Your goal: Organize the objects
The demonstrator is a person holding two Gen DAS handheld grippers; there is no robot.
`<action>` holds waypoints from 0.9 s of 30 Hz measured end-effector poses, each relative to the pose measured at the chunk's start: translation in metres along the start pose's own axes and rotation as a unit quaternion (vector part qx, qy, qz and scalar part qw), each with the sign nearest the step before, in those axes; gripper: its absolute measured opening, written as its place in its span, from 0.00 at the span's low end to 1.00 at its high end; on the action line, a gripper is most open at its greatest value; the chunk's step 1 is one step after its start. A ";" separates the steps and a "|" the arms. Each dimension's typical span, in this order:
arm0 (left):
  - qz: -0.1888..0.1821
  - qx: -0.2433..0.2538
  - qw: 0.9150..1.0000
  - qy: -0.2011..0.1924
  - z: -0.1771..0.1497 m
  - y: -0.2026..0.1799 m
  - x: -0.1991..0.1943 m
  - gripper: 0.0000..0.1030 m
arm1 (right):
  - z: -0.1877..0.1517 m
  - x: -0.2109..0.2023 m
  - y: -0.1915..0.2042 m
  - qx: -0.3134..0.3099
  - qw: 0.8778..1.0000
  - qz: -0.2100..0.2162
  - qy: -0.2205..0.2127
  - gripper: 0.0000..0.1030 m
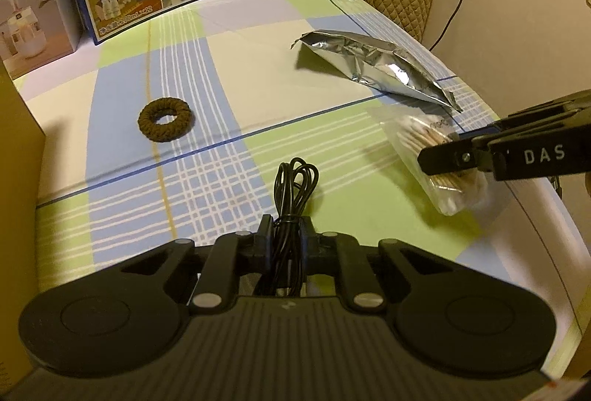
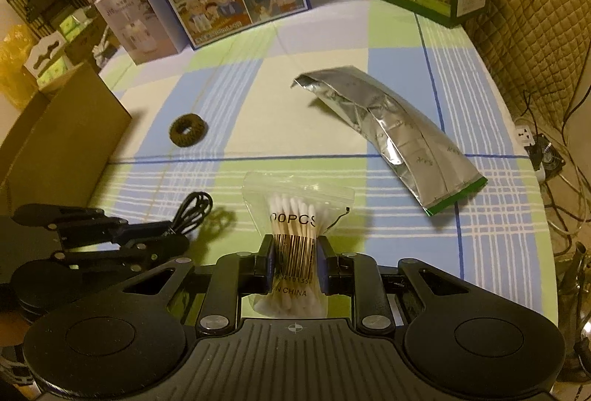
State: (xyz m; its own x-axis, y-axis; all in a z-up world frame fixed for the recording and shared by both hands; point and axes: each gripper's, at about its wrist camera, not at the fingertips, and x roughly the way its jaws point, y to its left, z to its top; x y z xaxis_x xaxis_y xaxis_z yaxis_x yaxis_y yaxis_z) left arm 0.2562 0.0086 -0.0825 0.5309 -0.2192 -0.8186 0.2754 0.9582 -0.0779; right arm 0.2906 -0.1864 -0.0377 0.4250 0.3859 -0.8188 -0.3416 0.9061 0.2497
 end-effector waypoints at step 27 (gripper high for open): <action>-0.015 -0.103 0.992 -0.071 -0.079 -0.012 -0.137 0.10 | -0.090 -0.083 0.076 0.019 0.998 -0.008 -0.066 0.19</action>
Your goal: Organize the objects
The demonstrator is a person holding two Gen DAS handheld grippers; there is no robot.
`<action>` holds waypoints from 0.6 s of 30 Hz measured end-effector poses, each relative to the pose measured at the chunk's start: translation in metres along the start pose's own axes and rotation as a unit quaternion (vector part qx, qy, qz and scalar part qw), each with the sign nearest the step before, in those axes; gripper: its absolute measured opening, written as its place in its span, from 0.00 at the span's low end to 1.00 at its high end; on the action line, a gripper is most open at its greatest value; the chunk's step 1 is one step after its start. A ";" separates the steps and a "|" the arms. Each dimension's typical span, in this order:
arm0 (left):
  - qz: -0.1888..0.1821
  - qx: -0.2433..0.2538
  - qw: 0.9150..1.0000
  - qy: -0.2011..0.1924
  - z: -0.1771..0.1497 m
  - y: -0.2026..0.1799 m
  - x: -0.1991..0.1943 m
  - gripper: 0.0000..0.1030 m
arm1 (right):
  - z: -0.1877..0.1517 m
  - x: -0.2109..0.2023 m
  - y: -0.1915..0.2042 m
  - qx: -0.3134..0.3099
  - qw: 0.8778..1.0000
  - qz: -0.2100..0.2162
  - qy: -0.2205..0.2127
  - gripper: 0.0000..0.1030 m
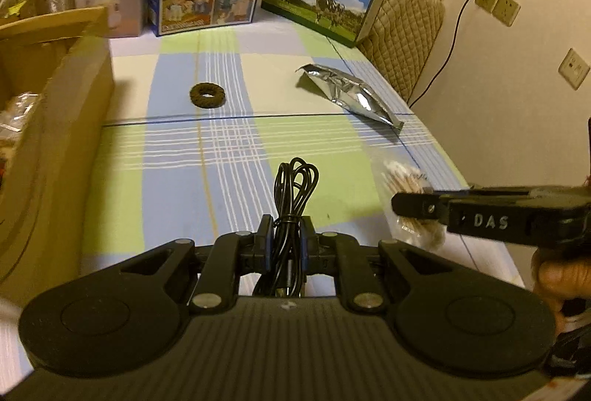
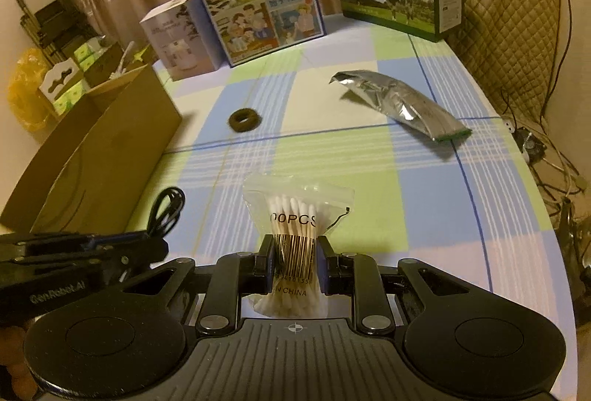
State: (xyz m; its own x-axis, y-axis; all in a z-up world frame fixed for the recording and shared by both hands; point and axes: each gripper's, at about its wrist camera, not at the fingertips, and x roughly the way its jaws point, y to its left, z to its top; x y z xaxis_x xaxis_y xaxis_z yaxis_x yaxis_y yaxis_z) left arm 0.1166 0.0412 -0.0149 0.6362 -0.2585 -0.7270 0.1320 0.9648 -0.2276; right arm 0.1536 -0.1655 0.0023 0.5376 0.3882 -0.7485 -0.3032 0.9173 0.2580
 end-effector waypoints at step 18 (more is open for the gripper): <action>0.014 -0.035 0.999 -0.038 -0.040 -0.007 -0.081 0.10 | -0.053 -0.079 0.044 -0.008 0.999 0.004 -0.040 0.19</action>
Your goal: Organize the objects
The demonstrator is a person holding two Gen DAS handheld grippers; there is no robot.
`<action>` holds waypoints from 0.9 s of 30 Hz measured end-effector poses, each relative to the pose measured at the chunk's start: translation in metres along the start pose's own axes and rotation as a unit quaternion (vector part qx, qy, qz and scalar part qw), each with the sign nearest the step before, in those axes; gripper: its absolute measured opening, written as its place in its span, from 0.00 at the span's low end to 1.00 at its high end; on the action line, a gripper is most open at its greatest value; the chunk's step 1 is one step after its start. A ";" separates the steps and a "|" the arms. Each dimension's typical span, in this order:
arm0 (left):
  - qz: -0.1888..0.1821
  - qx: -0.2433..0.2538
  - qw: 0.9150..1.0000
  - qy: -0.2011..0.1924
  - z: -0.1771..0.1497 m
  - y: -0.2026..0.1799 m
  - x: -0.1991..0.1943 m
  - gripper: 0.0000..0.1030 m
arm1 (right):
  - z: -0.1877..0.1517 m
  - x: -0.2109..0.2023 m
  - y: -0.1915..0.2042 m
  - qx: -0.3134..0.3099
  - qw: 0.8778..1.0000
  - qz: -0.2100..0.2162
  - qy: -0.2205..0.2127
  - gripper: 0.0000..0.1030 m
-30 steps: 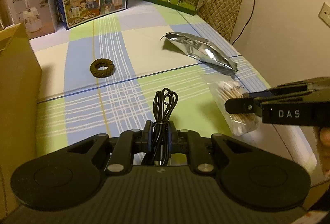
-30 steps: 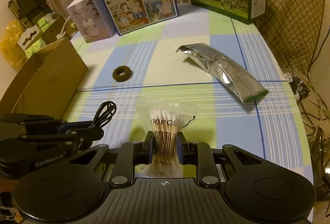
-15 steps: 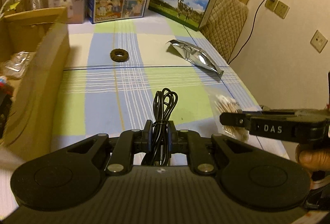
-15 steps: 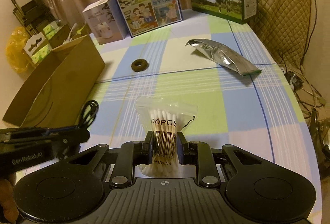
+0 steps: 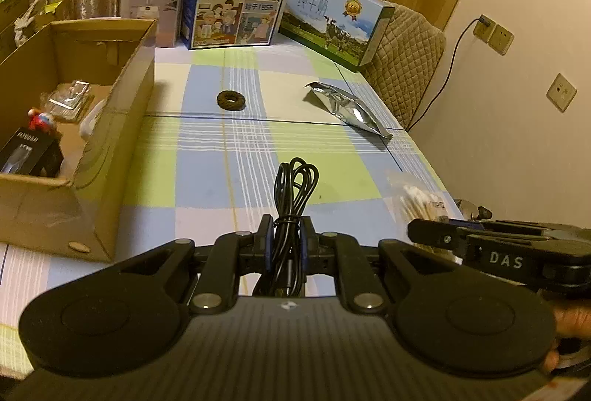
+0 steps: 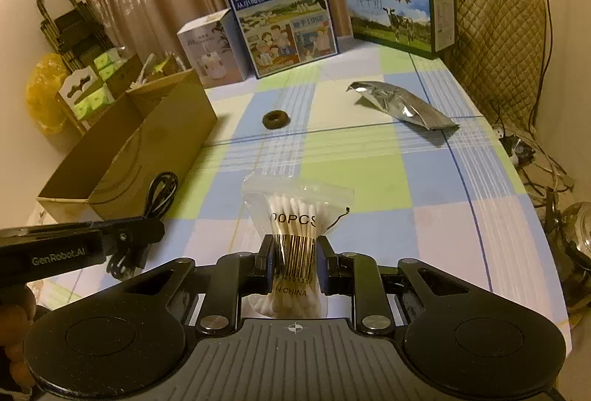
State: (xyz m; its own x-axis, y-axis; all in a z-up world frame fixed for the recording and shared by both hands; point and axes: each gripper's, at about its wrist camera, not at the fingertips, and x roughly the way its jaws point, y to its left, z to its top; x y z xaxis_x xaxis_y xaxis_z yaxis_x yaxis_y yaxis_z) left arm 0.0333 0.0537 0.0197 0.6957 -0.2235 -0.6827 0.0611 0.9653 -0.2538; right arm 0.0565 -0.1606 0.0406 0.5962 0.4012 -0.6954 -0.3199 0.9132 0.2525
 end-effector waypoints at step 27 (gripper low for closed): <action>0.014 -0.016 0.999 -0.035 -0.011 0.018 -0.059 0.10 | -0.010 -0.027 0.051 -0.040 0.999 0.025 -0.022 0.19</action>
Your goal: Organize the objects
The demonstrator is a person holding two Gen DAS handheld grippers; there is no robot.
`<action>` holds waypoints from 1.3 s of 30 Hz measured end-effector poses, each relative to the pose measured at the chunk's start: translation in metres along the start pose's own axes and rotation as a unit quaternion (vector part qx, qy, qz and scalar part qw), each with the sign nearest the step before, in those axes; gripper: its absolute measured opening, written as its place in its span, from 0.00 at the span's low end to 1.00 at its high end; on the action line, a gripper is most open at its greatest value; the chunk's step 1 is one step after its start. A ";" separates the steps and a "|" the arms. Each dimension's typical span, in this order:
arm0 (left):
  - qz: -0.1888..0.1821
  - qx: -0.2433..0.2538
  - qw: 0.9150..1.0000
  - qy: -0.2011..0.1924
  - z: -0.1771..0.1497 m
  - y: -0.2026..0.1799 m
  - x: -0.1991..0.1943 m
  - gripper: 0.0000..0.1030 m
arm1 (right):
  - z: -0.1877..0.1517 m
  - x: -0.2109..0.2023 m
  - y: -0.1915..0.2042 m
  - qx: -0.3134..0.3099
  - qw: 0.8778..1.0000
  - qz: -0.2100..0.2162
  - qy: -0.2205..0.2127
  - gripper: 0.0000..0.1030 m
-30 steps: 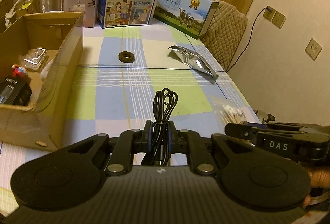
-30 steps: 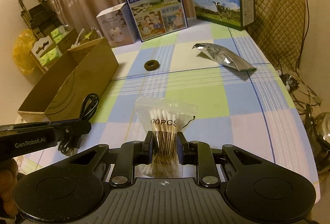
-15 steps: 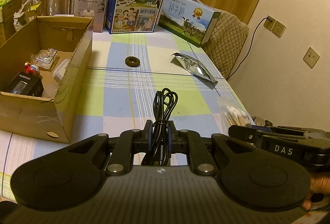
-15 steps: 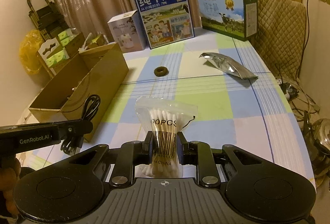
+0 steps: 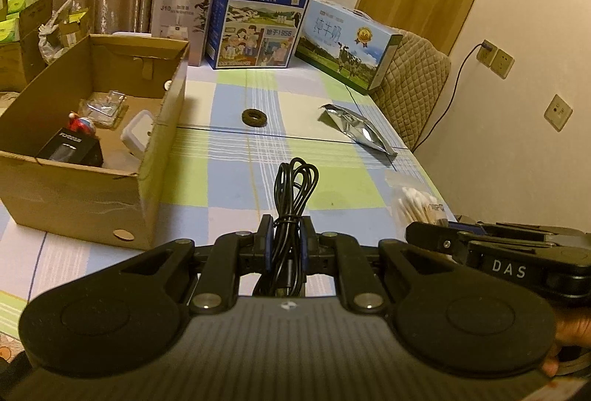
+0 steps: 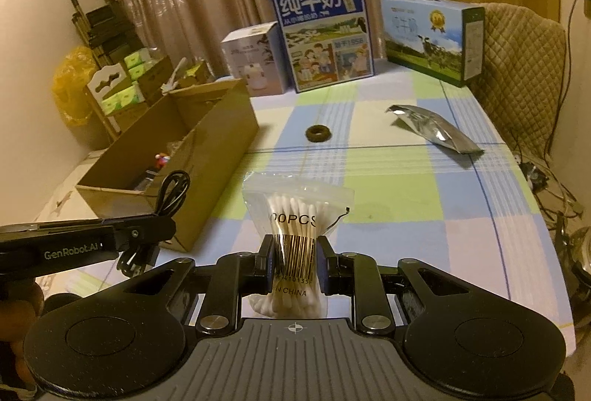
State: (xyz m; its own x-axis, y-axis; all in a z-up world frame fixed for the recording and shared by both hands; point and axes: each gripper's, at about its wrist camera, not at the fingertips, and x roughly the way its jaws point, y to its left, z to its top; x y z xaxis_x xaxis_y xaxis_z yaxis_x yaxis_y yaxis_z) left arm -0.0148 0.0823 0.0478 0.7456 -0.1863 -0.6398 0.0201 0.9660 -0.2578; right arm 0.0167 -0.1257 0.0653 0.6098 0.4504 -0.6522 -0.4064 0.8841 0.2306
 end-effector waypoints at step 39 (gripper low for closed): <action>0.102 0.000 0.994 -0.025 0.062 0.150 -0.047 0.10 | 0.072 0.106 0.151 -0.101 0.988 0.116 0.024 0.19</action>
State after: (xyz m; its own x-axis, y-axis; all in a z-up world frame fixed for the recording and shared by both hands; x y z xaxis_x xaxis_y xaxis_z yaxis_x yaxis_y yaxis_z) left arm -0.0053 0.2473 0.0838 0.7665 0.0230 -0.6419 -0.1356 0.9826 -0.1267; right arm 0.0683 0.0646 0.0832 0.4535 0.6269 -0.6335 -0.6617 0.7130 0.2319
